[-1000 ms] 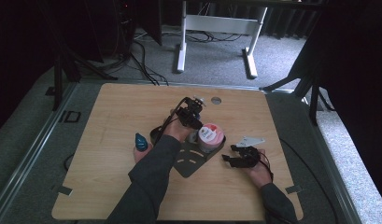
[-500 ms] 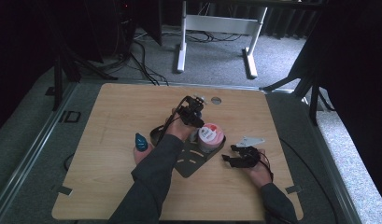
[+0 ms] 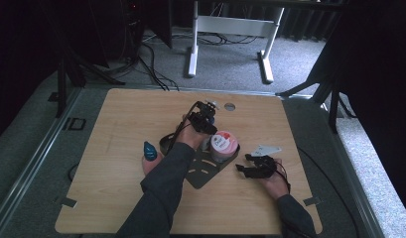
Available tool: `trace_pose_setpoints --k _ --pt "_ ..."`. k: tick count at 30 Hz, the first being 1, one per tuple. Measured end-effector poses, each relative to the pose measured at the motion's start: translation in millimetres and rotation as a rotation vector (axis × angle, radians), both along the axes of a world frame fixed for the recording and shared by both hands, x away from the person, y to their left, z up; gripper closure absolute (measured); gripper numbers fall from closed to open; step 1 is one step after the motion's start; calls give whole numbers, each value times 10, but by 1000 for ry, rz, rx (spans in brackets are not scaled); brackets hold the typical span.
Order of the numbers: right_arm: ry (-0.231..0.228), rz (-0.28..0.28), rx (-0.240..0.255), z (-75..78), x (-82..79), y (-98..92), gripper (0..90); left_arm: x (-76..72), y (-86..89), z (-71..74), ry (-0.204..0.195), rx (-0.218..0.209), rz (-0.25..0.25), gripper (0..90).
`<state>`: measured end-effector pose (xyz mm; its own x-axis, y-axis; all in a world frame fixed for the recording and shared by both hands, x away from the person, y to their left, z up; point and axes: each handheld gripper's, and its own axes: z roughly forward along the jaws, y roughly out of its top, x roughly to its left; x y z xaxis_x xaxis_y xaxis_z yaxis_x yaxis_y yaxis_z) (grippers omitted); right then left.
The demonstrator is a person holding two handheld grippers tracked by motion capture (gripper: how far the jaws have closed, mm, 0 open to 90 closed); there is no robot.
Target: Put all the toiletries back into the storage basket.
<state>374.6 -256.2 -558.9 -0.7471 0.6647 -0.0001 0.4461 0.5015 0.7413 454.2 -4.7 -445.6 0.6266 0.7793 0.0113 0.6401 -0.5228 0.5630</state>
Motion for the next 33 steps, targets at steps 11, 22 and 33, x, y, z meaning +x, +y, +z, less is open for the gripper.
trace_pose_setpoints --k 11,22,33 --pt "-1 1 -2 0 0 0 373 -35 9 -14 2 3 -14 486" --pt "0 0 -1 0 0 -1 373 -40 26 -25 -16 -16 -34 539" --pt "-2 1 -2 -1 0 1 373 -36 54 -56 13 -11 -41 454"
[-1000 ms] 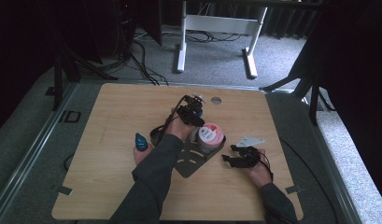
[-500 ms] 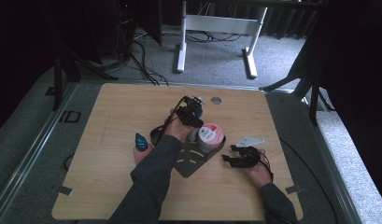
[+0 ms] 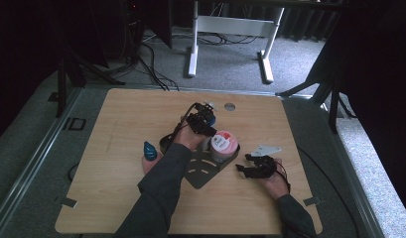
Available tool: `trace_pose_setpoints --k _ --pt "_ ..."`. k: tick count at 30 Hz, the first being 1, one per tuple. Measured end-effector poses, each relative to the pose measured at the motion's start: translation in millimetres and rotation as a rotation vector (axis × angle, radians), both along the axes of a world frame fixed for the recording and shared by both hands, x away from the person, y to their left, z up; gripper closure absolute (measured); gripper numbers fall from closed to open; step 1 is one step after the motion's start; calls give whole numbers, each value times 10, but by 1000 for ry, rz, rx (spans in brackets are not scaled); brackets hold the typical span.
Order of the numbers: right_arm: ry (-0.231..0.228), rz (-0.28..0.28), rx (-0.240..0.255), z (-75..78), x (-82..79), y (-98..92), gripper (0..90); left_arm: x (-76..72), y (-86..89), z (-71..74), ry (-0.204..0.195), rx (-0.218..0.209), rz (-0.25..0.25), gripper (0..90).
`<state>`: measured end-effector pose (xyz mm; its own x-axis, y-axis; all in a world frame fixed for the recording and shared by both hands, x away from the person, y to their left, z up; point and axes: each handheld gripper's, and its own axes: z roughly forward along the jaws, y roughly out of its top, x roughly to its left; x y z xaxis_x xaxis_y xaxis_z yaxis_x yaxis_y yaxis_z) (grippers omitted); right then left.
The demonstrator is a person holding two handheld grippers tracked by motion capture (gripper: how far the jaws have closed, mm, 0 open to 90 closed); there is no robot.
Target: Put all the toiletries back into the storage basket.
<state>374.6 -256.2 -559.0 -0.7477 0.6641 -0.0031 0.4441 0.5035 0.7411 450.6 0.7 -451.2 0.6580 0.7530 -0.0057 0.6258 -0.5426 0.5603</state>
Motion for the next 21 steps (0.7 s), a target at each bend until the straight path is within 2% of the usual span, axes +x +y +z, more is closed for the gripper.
trace_pose_setpoints --k 5,9,11,13,16,21 --pt "1 0 0 0 0 0 373 -25 18 9 9 7 23 417" --pt "1 0 0 0 -1 0 373 -54 29 34 11 29 15 416" --pt "-1 1 0 0 1 0 373 -112 86 96 17 37 27 416" --pt "0 0 1 0 0 1 373 -144 115 118 34 35 36 409" --pt "-1 0 0 0 0 1 373 -208 147 149 40 38 41 410" --pt "-1 0 0 0 0 0 373 -278 225 162 46 21 40 409"
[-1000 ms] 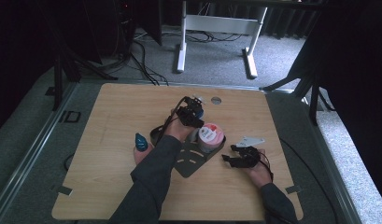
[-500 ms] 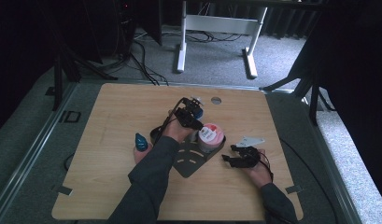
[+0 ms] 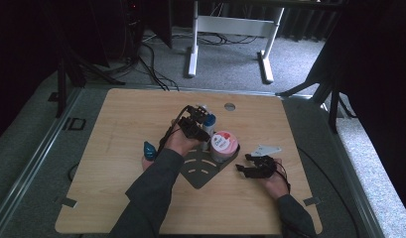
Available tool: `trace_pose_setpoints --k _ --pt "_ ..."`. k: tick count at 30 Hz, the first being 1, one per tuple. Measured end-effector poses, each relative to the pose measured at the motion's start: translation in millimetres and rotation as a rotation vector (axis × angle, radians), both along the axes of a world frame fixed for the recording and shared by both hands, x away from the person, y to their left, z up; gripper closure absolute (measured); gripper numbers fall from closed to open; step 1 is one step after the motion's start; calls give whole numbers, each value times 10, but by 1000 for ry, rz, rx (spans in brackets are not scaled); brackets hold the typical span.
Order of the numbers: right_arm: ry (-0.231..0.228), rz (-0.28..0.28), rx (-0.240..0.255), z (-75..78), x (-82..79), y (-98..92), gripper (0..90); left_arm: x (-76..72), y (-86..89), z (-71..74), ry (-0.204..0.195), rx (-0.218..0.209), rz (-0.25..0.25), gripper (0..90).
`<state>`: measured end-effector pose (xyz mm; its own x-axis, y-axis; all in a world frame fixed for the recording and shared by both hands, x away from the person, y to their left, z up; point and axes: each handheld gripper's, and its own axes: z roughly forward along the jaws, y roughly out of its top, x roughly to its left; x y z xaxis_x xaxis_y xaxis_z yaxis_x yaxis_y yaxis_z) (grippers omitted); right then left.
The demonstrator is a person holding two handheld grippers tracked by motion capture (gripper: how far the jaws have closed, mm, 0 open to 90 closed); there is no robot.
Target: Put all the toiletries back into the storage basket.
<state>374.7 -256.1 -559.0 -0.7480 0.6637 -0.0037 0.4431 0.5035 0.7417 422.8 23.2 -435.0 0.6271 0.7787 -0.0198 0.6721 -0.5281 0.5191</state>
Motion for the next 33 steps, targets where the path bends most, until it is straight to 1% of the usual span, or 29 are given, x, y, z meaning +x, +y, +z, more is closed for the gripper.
trace_pose_setpoints --k 3,5,6,10,12,14,15,16,19,24,28,33 --pt "0 0 0 0 0 0 373 -50 34 3 -7 4 -11 409" --pt "0 0 0 0 0 0 373 -50 34 3 -7 4 -11 408" --pt "0 0 0 0 0 0 373 -98 44 29 -21 6 -22 397" --pt "0 0 0 0 0 0 373 -184 54 100 -47 -1 -47 396" --pt "0 0 0 0 0 0 373 -226 60 132 -60 1 -67 396" --pt "0 0 0 0 0 0 373 -260 73 160 -97 15 -82 394" --pt "0 0 0 0 0 0 373 -271 89 176 -104 16 -86 394" --pt "0 0 0 0 0 0 373 -280 105 191 -106 11 -89 394" --pt "0 0 0 0 0 0 373 -320 152 234 -113 18 -103 394" --pt "0 0 0 0 0 0 373 -366 263 302 -119 -6 -133 395" --pt "0 0 0 0 0 -1 373 -426 346 346 -129 4 -160 396" --pt "1 0 1 1 1 -2 373 -494 474 408 -149 1 -164 401"
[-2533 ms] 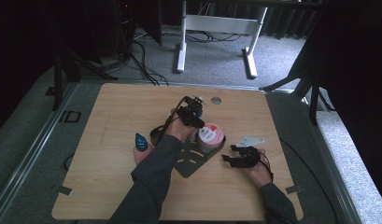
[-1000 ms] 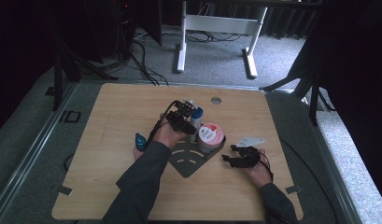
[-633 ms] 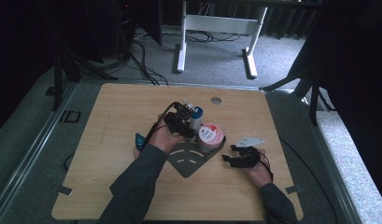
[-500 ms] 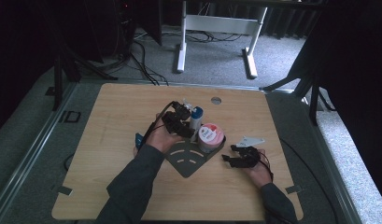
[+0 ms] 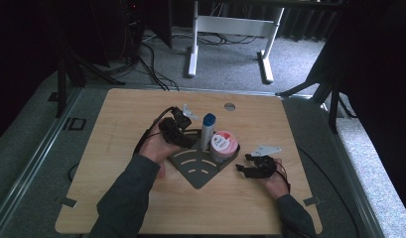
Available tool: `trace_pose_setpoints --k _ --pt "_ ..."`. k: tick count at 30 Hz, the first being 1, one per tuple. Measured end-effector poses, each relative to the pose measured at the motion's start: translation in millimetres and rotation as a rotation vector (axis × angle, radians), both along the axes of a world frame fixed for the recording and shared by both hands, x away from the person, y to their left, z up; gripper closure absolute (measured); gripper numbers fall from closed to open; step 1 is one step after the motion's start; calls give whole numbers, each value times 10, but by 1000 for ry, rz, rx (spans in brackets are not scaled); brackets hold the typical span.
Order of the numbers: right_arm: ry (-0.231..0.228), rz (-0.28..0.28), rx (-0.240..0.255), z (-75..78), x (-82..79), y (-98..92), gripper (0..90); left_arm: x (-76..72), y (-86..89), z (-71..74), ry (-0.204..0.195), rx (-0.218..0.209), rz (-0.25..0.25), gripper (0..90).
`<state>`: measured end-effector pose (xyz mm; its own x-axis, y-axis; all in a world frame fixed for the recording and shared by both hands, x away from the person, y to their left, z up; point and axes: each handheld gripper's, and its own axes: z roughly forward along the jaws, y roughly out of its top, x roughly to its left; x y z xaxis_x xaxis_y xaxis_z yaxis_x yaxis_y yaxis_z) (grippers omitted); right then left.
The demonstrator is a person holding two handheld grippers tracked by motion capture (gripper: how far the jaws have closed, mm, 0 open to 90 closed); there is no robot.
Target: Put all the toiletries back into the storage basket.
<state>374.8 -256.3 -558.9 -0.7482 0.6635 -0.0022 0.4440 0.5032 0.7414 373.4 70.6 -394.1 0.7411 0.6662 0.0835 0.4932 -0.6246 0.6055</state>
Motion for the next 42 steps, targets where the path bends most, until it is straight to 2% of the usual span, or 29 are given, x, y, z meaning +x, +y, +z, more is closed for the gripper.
trace_pose_setpoints --k 10,13,14,16,26,27,34,42 --pt "-1 0 0 0 0 1 373 -30 286 48 1 4 27 399" --pt "0 0 1 0 0 0 373 -40 348 54 -2 -1 36 397" --pt "2 -1 2 0 1 -2 373 -47 417 55 -3 -11 45 397" --pt "0 -1 0 0 0 0 373 -46 472 40 5 -27 56 391" --pt "2 -1 2 0 1 0 373 -92 642 -18 3 -25 76 369" --pt "2 -1 2 0 1 0 373 -119 707 -43 3 -25 86 369" --pt "0 -1 0 0 0 0 373 -177 875 -100 13 -41 123 300" --pt "0 0 -2 1 -1 1 373 -285 967 -173 5 -51 116 247"
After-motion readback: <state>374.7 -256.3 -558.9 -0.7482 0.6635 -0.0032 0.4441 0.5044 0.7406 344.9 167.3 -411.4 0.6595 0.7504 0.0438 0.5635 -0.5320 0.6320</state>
